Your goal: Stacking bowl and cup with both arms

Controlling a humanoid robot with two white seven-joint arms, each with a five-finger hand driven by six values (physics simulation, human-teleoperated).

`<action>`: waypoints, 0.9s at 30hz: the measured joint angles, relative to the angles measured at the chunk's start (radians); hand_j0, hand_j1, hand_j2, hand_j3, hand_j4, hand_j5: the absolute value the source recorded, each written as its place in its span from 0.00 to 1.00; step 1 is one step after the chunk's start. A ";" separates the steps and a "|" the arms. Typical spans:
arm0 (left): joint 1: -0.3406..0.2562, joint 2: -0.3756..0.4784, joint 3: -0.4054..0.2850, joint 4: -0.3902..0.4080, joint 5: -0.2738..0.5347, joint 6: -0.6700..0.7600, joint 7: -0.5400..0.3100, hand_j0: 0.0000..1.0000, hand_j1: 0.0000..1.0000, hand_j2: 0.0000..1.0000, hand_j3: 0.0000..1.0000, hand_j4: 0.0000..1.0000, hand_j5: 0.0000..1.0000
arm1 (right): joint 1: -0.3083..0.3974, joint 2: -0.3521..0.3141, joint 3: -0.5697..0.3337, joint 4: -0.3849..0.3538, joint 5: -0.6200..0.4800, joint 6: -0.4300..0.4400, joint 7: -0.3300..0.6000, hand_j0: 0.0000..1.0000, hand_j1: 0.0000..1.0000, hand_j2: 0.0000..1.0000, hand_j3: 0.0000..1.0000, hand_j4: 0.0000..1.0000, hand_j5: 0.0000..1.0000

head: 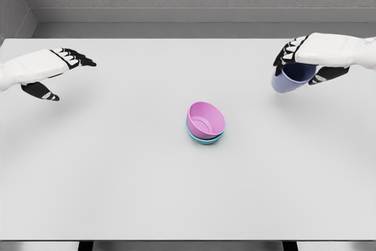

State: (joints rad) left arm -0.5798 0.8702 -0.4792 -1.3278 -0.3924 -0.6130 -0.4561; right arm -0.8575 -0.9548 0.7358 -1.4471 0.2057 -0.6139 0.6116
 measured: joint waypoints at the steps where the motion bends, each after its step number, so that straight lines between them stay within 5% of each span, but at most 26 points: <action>1: 0.000 0.000 0.000 0.000 0.000 0.000 0.000 1.00 1.00 1.00 1.00 1.00 1.00 | 0.000 0.000 -0.002 -0.006 0.000 0.000 0.000 0.60 0.60 0.60 0.60 0.60 0.60; 27: 0.000 0.000 -0.001 -0.001 0.000 0.000 0.000 1.00 1.00 1.00 1.00 1.00 1.00 | 0.011 0.029 -0.026 -0.195 0.001 0.000 0.000 0.61 0.61 0.61 0.61 0.61 0.61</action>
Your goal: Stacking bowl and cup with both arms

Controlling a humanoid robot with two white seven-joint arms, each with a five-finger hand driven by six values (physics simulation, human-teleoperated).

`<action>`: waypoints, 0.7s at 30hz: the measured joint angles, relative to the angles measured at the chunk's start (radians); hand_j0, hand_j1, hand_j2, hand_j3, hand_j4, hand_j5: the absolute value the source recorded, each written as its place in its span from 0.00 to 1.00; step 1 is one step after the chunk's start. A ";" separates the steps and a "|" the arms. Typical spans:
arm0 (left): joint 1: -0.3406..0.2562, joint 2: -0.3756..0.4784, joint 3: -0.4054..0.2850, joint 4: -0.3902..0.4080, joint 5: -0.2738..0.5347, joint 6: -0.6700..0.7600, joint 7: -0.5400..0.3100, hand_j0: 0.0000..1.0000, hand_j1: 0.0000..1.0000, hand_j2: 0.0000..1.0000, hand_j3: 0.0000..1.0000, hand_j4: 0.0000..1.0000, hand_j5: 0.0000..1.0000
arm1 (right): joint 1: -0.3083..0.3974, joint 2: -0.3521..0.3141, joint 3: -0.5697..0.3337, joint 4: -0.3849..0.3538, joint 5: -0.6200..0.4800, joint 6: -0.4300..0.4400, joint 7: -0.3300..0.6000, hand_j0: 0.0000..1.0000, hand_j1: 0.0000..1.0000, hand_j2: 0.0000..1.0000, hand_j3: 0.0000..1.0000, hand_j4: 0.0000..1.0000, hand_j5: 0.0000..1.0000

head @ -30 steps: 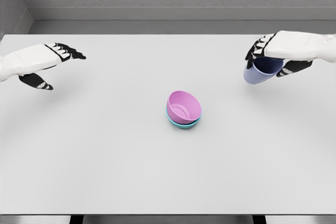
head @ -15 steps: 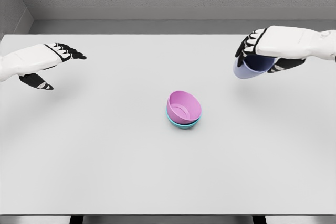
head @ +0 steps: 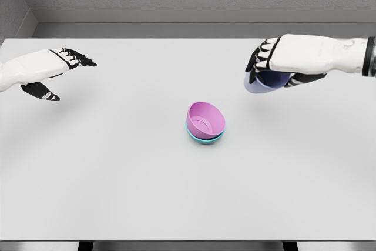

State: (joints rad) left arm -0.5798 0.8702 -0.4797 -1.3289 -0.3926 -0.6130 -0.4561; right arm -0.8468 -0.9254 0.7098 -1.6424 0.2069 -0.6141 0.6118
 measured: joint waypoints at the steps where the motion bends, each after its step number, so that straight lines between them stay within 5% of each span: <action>1: 0.000 0.000 0.000 0.000 0.000 0.000 0.000 1.00 1.00 1.00 1.00 1.00 1.00 | 0.000 0.006 0.000 -0.008 0.000 0.000 0.000 0.61 0.61 0.61 0.61 0.61 0.61; 21: 0.000 0.000 0.000 0.000 0.000 0.000 0.000 1.00 1.00 1.00 1.00 1.00 1.00 | 0.015 0.084 0.023 -0.104 0.001 0.000 0.000 0.61 0.61 0.61 0.61 0.61 0.61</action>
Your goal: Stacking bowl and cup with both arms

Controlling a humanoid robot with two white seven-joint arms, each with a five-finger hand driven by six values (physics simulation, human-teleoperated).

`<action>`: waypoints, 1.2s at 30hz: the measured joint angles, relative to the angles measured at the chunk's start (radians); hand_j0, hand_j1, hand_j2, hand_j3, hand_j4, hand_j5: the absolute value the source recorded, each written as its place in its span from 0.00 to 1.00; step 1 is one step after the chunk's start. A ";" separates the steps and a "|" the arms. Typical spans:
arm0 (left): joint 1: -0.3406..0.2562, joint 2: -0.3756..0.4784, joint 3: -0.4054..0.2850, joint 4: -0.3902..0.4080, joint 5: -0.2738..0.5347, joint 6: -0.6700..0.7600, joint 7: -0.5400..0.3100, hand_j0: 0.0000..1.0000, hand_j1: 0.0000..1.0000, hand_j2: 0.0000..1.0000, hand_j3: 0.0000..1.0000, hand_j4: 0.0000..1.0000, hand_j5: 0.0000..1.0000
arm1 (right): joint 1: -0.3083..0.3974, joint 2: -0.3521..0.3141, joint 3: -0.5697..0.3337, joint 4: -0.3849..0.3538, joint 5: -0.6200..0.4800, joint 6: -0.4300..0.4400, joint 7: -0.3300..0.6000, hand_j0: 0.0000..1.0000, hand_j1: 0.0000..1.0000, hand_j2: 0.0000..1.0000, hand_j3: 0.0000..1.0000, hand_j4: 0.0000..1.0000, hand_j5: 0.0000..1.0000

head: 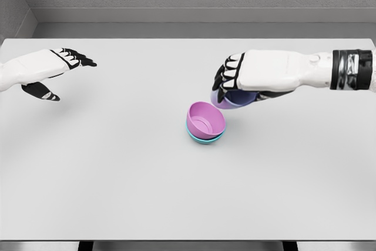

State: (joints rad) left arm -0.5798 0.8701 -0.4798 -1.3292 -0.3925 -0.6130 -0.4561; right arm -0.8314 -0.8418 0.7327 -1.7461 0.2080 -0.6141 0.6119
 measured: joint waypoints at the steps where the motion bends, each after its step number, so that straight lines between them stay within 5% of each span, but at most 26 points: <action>1: 0.000 0.000 0.000 0.000 0.000 0.000 0.000 1.00 1.00 1.00 1.00 1.00 1.00 | 0.000 0.006 0.004 -0.002 0.000 0.000 0.000 0.61 0.61 0.61 0.61 0.61 0.61; 23: 0.000 0.000 0.000 0.000 0.000 0.000 0.000 1.00 1.00 1.00 1.00 1.00 1.00 | -0.006 0.061 0.105 0.031 0.015 0.000 0.000 0.61 0.61 0.61 0.61 0.61 0.61; 24: 0.000 0.000 0.000 0.000 0.000 0.000 0.000 1.00 1.00 1.00 1.00 1.00 1.00 | -0.006 0.062 0.106 0.035 0.016 0.000 0.000 0.64 0.64 0.64 0.64 0.64 0.64; 26: 0.000 0.000 0.000 0.000 0.000 0.000 0.000 1.00 1.00 1.00 1.00 1.00 1.00 | -0.006 0.064 0.107 0.040 0.016 0.000 0.000 1.00 1.00 1.00 1.00 1.00 1.00; 36: 0.000 0.000 0.000 -0.001 0.000 0.000 0.000 1.00 1.00 1.00 1.00 1.00 1.00 | -0.006 0.066 0.115 0.044 0.016 0.000 -0.001 1.00 1.00 1.00 1.00 1.00 1.00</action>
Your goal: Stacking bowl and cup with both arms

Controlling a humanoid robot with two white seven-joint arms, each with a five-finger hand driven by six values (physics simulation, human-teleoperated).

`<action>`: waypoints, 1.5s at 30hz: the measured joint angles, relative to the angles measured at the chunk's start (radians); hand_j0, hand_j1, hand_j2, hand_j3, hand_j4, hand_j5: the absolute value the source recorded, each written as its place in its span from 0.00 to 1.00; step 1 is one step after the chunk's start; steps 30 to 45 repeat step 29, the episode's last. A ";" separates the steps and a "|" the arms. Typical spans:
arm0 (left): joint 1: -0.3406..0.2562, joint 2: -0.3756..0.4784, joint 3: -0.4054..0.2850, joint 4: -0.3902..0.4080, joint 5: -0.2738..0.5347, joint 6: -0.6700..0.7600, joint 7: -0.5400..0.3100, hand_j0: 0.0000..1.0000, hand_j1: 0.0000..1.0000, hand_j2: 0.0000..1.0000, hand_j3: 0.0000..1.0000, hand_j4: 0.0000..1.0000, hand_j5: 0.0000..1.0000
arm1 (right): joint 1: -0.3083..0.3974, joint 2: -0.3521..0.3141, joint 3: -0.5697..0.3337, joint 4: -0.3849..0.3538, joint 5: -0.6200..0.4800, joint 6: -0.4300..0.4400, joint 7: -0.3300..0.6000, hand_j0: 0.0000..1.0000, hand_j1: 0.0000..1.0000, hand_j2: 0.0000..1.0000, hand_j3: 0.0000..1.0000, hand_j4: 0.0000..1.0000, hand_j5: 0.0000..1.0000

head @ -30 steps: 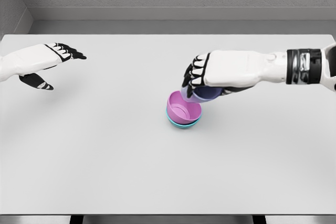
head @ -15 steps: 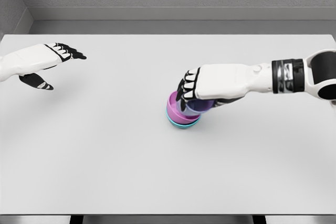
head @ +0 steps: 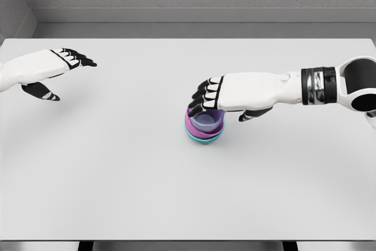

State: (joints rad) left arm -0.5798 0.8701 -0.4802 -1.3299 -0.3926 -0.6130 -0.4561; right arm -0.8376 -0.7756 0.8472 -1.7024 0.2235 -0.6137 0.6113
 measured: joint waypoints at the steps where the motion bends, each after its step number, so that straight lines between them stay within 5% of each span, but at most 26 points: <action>1: 0.000 0.000 0.000 0.000 0.000 0.000 0.000 1.00 1.00 1.00 1.00 1.00 1.00 | -0.002 0.000 0.000 -0.001 0.000 0.000 0.000 1.00 1.00 1.00 1.00 1.00 1.00; 7: 0.006 -0.001 0.000 0.000 0.000 0.000 0.000 1.00 1.00 1.00 1.00 1.00 1.00 | -0.008 -0.040 -0.168 -0.038 -0.016 0.000 0.000 1.00 1.00 1.00 1.00 1.00 1.00; 12: 0.014 0.001 0.002 -0.002 0.000 0.000 0.000 1.00 1.00 1.00 1.00 1.00 1.00 | 0.192 -0.174 -0.341 -0.048 -0.053 -0.001 0.000 1.00 1.00 1.00 1.00 1.00 1.00; 15: 0.014 0.002 0.002 -0.004 0.002 0.000 0.002 1.00 1.00 1.00 1.00 1.00 1.00 | 0.225 -0.223 -0.393 -0.050 -0.064 -0.001 0.000 1.00 1.00 1.00 1.00 1.00 1.00; 45: 0.057 -0.006 0.015 -0.023 0.001 0.000 -0.002 1.00 1.00 1.00 1.00 1.00 1.00 | 0.235 -0.248 -0.419 -0.051 -0.071 0.000 0.000 1.00 1.00 1.00 1.00 1.00 1.00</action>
